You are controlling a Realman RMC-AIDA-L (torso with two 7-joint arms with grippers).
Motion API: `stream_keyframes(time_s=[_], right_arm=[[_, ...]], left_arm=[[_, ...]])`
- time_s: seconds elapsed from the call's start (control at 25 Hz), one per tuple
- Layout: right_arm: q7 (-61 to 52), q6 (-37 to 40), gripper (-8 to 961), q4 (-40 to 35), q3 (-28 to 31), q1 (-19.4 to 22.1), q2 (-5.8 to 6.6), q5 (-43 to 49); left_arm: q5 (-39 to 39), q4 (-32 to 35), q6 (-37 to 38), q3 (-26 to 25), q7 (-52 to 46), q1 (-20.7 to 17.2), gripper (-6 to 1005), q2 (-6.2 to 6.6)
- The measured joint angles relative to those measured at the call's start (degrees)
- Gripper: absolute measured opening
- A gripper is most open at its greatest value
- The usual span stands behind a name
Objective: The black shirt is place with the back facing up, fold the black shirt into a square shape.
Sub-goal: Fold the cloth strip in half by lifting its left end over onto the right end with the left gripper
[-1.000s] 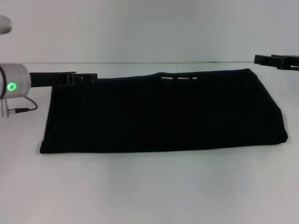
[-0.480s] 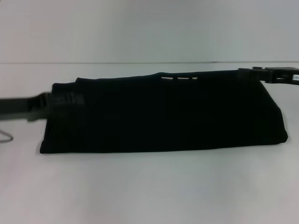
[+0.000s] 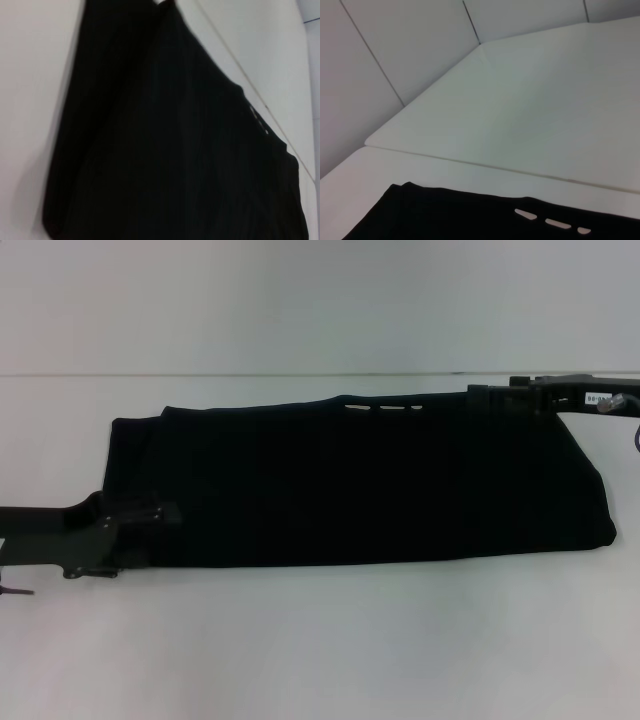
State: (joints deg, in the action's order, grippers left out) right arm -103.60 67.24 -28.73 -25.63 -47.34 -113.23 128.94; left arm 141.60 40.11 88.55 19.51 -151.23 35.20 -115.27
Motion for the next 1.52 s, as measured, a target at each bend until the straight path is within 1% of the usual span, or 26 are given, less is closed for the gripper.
stream_keyframes(time_s=[0.16, 0.36, 0.6, 0.8, 0.96, 1.52], right_arm=[[-0.21, -1.09, 934, -0.24, -0.22, -0.71, -0.03, 0.00], [-0.20, -1.38, 933, -0.74, -0.09, -0.99, -0.13, -0.09], [0.05, -2.57, 931, -0.76, -0.18, -1.51, -0.51, -0.17], [0.15, -2.75, 931, -0.80, -0.22, -1.43, -0.55, -1.59], [0.61, -2.80, 931, -0.80, -0.22, -1.06, -0.50, -2.63], [1.47, -3.24, 930, -0.80, -0.05, -0.91, -0.45, -2.91]], left_arm=[[0.63, -0.76, -0.84, 0.00, -4.34, -0.13, 892, -0.09], [1.06, -1.12, -2.86, -0.41, -9.94, -1.11, 890, -0.28], [3.88, -1.12, -3.48, -1.37, -14.87, -1.25, 888, -0.30], [4.78, -1.04, -3.67, -3.64, -17.01, -1.13, 887, 0.10], [6.07, -1.08, -4.52, -4.07, -18.02, -1.01, 888, 0.12], [6.34, -2.06, -6.34, -5.41, -19.28, -0.74, 887, 0.46]])
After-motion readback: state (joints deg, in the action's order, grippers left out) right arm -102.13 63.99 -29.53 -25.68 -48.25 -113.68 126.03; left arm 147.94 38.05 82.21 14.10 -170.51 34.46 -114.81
